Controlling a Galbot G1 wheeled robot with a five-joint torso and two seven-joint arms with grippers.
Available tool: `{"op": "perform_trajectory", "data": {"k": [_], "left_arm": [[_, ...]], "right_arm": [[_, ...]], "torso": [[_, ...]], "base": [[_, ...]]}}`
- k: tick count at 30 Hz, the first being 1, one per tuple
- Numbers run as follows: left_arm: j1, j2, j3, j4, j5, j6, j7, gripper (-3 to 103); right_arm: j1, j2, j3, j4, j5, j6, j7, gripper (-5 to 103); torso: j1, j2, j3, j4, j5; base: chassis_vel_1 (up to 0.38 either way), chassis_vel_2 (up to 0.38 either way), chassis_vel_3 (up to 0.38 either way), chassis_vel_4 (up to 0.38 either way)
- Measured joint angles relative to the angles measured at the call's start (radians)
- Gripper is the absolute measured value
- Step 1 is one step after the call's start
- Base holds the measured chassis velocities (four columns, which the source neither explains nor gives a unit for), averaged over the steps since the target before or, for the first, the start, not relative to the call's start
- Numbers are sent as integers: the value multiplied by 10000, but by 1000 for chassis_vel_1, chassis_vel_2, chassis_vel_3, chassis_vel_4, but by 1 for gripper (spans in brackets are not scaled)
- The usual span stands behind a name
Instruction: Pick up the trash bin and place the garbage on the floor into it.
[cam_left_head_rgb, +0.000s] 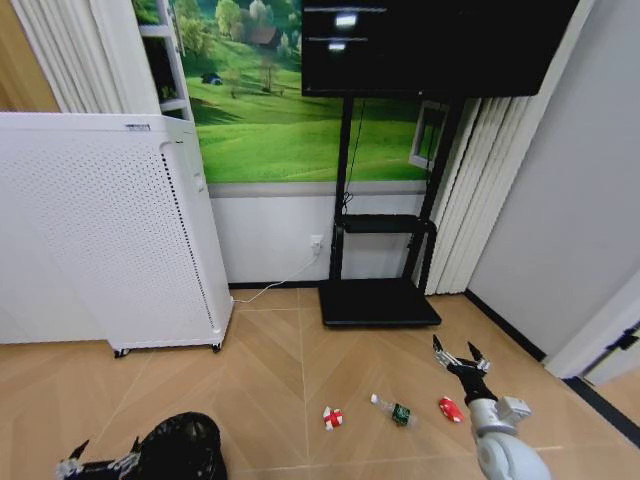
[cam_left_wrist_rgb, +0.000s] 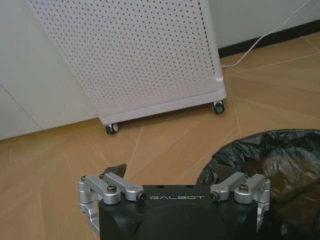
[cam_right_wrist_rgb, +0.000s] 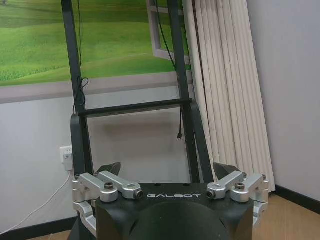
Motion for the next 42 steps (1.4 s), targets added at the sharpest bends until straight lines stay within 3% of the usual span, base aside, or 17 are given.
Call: {"op": "perform_trajectory", "data": {"k": [6, 24, 26, 32, 34, 36, 40, 42], "left_arm": [[-403, -11, 230, 592, -707, 563, 114, 97], [-1114, -171, 801, 1639, -427, 351, 562, 101], [-1130, -167, 797, 1699, -399, 353, 627, 97], [-1180, -156, 722, 1904, -267, 236, 860, 70], [-1188, -155, 718, 1912, -264, 224, 867, 70], [-1213, -148, 714, 1916, -263, 198, 882, 54], [-1237, -127, 705, 1903, -288, 175, 881, 43], [-1243, -124, 702, 1890, -303, 173, 881, 43]], "right_arm": [[35, 106, -122, -46, -77, -7, -9, 100], [71, 68, -149, -102, -127, -10, -44, 100], [76, 63, -149, -116, -125, -10, -44, 100], [64, 49, -142, -168, -123, 5, -42, 100], [64, 47, -140, -171, -123, 9, -42, 100], [61, 47, -131, -175, -121, 25, -42, 100], [54, 70, -129, -175, -120, 46, -41, 100], [50, 84, -129, -175, -121, 50, -42, 100]], "torso": [[2, 2, 3, -3, -1], [3, 8, 7, -1, 0], [2, 8, 7, 0, -1], [3, 9, 7, -1, 0], [3, 9, 8, -1, 0], [3, 9, 8, -1, 0], [3, 10, 8, -1, 0], [3, 10, 8, -1, 0]], "base": [[0, 0, 0, 0], [0, 0, 0, 0], [0, 0, 0, 0], [0, 0, 0, 0], [0, 0, 0, 0], [0, 0, 0, 0], [0, 0, 0, 0], [0, 0, 0, 0]]}}
